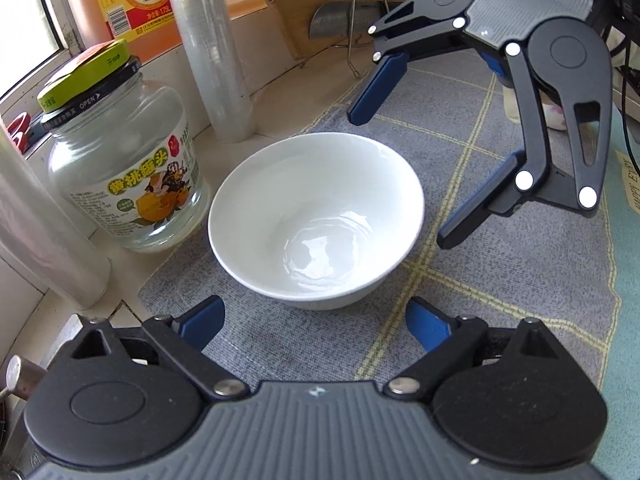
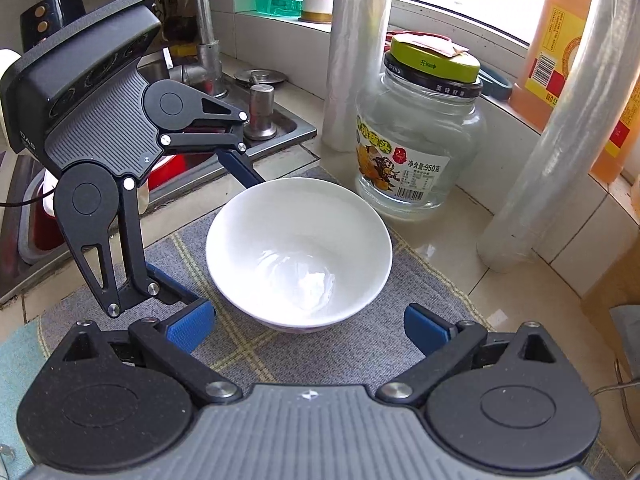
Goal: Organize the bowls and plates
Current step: 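Move both tools to the plain white bowl beside the glass jar, then grip the plain white bowl rim with both tools and lift it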
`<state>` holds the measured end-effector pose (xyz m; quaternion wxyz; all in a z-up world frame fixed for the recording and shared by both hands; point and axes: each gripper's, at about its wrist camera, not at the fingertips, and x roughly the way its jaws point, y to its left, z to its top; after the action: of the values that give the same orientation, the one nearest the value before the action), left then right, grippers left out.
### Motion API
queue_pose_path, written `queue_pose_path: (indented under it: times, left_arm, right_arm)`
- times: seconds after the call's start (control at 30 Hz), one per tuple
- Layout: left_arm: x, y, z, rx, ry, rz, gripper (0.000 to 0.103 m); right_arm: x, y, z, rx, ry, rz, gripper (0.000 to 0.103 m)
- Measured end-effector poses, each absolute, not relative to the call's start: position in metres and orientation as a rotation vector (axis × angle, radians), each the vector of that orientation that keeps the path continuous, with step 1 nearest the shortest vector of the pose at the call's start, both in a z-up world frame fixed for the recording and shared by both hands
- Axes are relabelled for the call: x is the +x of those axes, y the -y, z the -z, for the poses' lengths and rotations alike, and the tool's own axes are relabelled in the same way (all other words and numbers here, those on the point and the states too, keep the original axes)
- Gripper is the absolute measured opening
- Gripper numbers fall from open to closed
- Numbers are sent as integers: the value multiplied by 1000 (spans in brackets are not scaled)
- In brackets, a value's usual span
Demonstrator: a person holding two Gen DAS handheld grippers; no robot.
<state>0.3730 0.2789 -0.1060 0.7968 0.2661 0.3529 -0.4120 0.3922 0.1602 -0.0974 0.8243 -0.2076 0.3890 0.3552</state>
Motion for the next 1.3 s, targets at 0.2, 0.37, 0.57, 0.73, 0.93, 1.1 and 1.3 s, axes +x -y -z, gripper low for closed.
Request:
queue_pose_path:
  times: [0.2, 0.37, 0.57, 0.73, 0.93, 1.1, 1.3]
  left_arm:
    - [380, -280, 103, 618, -725, 908, 95]
    - [384, -280, 103, 661, -709, 940, 88]
    - [383, -282, 100, 682, -681, 973, 84]
    - [381, -282, 97, 697, -665, 989, 81]
    - [373, -281, 95, 721, -645, 996, 76]
    - [369, -279, 94, 729, -642, 995, 76]
    - [357, -274, 86, 747, -630, 996, 76]
  right_arm:
    - [399, -168, 103, -510, -844, -789, 99]
    - [404, -171, 108, -537, -861, -807, 92]
    - [404, -173, 106, -543, -850, -828, 89]
    - [402, -175, 105, -554, -843, -831, 88]
    - [401, -176, 104, -560, -839, -824, 87]
    - [399, -175, 103, -557, -843, -824, 87]
    - [388, -172, 97, -547, -843, -823, 87]
